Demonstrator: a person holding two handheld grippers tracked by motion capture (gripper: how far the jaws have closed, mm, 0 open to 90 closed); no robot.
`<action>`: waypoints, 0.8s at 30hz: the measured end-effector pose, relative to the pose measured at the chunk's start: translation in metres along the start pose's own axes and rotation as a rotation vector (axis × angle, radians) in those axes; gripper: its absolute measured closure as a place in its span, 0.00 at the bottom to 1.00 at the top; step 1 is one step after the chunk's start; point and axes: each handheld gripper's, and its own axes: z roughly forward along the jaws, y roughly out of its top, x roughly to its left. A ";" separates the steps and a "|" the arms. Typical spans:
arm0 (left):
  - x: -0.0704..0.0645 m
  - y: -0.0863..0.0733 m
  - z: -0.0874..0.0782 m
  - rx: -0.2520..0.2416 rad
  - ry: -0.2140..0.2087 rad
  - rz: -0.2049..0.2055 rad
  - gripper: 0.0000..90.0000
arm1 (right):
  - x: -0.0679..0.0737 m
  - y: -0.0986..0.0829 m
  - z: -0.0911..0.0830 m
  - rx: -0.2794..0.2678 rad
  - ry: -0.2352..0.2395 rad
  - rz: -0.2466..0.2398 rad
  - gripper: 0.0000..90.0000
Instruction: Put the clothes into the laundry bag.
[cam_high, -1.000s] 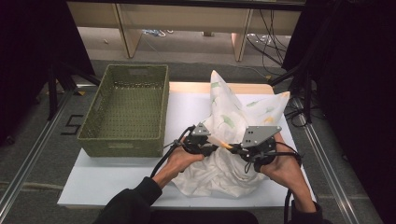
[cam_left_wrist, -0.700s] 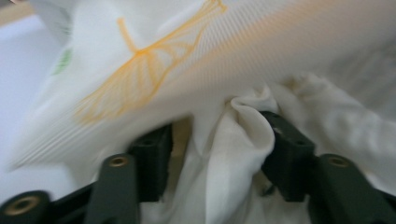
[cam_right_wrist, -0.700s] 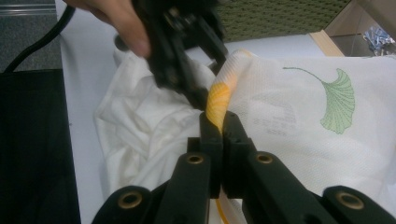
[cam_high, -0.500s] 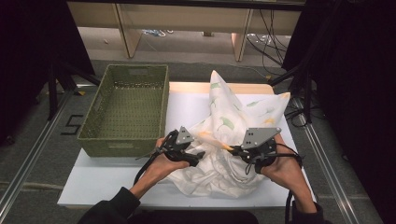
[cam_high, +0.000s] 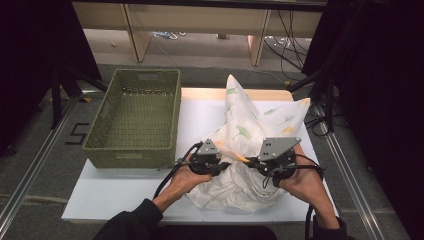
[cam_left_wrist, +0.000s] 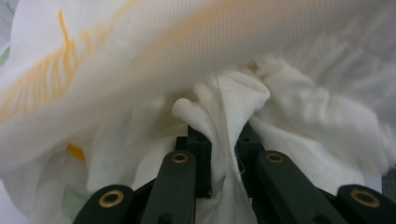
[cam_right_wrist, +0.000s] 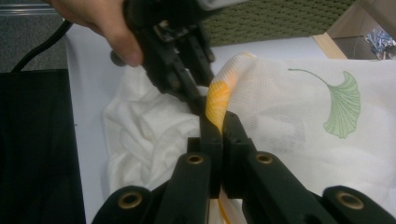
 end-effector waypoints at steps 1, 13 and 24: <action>0.002 0.003 0.003 -0.019 -0.007 -0.023 0.91 | 0.001 0.001 0.000 -0.001 -0.004 -0.005 1.00; 0.017 -0.008 -0.005 0.024 0.100 -0.110 0.55 | 0.003 -0.008 0.010 0.054 0.009 -0.005 1.00; -0.038 -0.016 -0.043 0.011 0.039 -0.025 0.34 | -0.006 -0.010 0.002 0.017 -0.034 0.027 1.00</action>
